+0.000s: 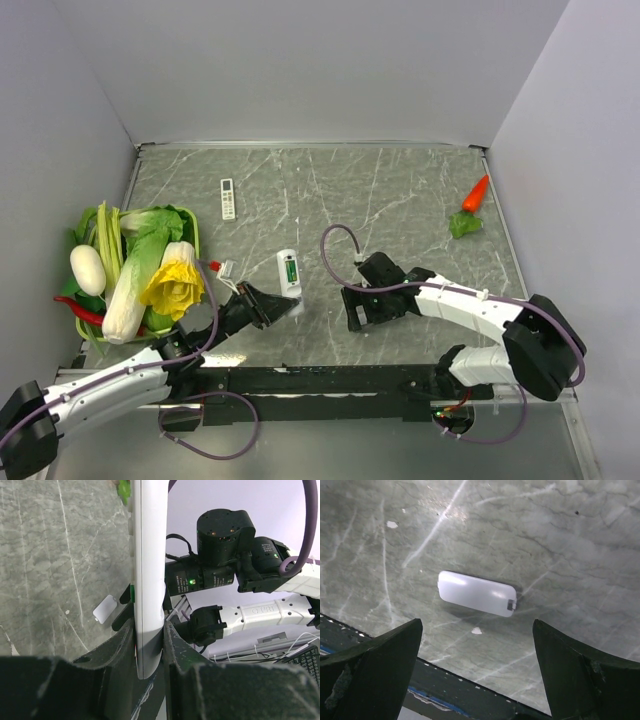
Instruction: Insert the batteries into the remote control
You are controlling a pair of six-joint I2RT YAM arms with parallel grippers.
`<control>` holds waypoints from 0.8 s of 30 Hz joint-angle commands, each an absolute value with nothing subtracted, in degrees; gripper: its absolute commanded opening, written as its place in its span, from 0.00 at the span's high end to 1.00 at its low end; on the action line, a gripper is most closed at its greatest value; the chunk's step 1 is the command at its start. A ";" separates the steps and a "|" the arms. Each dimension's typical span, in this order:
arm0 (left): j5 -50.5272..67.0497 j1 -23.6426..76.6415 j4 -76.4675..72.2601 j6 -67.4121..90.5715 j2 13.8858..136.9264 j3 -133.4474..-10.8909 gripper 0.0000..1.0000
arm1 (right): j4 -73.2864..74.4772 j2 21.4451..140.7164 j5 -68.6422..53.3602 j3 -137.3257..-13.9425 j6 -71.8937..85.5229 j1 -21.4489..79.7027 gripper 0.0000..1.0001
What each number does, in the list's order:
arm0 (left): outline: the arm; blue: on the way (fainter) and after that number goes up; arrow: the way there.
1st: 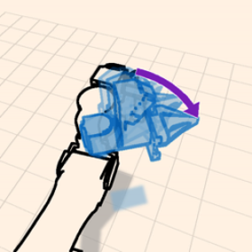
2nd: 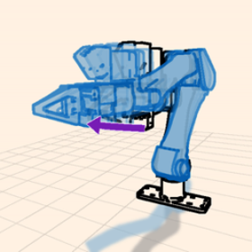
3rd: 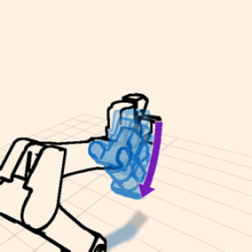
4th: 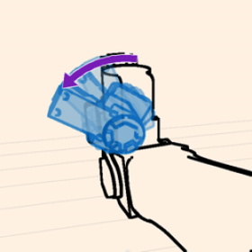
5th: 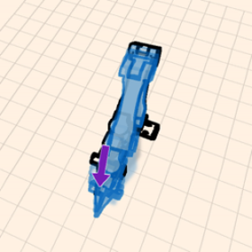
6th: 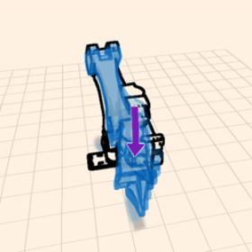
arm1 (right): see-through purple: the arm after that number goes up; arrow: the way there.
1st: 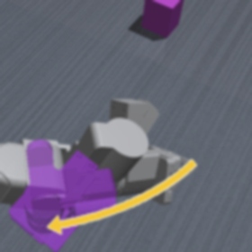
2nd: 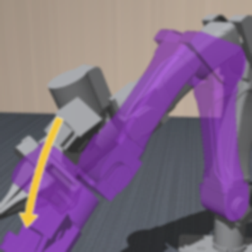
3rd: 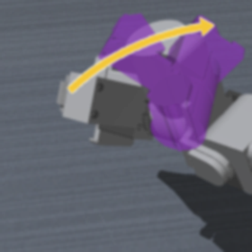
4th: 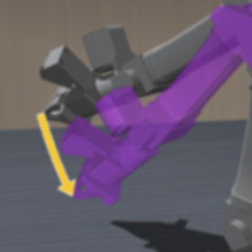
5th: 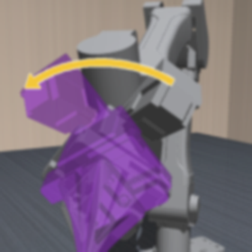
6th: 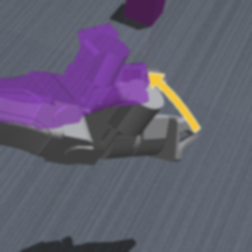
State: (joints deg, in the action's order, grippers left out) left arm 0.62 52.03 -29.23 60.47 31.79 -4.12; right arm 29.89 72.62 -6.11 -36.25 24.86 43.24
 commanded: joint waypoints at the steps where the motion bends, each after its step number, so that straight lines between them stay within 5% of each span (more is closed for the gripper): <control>1: 0.09 51.94 -32.61 59.50 32.17 -4.22 0.98 | 26.81 73.56 -7.56 -36.56 26.28 42.98 0.02; 18: -1.49 51.86 -31.12 60.73 29.71 -3.69 0.98 | 21.35 88.06 -15.20 -49.03 19.34 44.38 0.10; 24: -2.46 51.94 -29.80 61.08 27.78 -3.43 0.98 | 23.73 88.69 -7.24 -53.52 17.13 46.84 0.10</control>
